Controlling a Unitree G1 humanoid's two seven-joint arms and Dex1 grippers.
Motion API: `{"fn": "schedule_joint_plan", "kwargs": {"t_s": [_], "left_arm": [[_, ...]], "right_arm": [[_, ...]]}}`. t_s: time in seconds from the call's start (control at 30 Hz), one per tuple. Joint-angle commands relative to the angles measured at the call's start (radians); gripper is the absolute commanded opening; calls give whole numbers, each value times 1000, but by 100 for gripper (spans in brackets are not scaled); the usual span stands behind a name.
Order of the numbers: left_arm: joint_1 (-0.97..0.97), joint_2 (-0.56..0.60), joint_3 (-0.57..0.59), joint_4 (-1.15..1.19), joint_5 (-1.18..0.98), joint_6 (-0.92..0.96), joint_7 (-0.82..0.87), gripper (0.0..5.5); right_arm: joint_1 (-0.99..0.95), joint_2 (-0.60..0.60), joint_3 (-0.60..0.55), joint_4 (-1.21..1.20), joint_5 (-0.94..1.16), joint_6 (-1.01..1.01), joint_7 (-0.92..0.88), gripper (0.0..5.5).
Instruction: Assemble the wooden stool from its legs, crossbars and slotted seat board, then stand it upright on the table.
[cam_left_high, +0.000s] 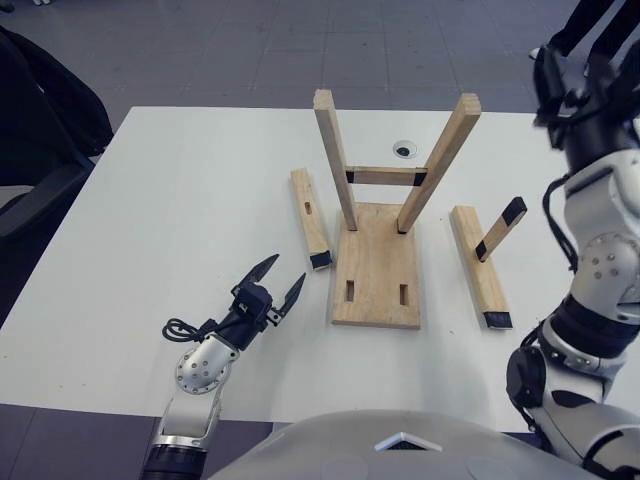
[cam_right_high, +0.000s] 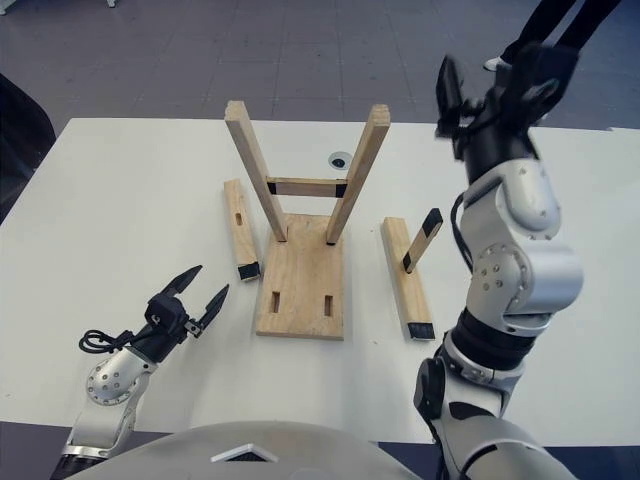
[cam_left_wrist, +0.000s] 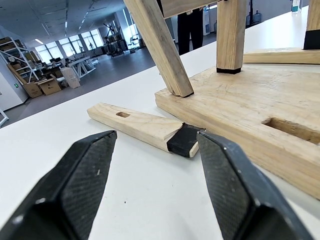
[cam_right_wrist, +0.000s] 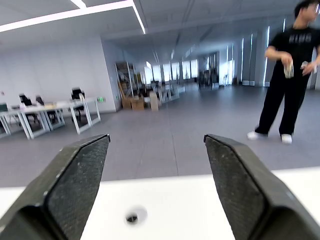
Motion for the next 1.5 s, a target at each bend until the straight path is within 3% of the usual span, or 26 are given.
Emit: {"fn": "schedule_joint_plan", "kwargs": {"t_s": [0.03,0.17,0.4,0.6,0.73,0.93,1.03,1.13,1.43,1.5], "left_arm": [[-3,8,0,4,9,-7,-4,297],[-1,10,1,-4,6,1,-6,297],[-4,6,-2,-12,9,13,-1,297],[13,4,1,-30,11,15,7,297],[26,4,6,-48,12,20,13,297],[67,3,8,-69,17,24,25,297],[73,10,9,-72,17,28,24,297],[70,16,11,-71,15,30,21,297],[61,17,-2,-65,17,31,16,297],[61,18,-2,-64,17,30,16,297]], "right_arm": [[183,34,46,118,-26,10,28,350],[143,17,-1,197,0,-2,57,350],[-15,5,-67,-3,99,103,4,350],[-131,-94,-120,-145,116,140,-16,350],[60,-105,-120,-249,114,158,15,350],[610,-95,-78,-431,54,-23,174,350],[797,-82,-56,-425,39,-80,232,350],[864,-79,-61,-356,71,-45,264,350],[881,-147,63,-253,-16,-14,272,499],[876,-156,85,-241,-39,7,257,505]]}}
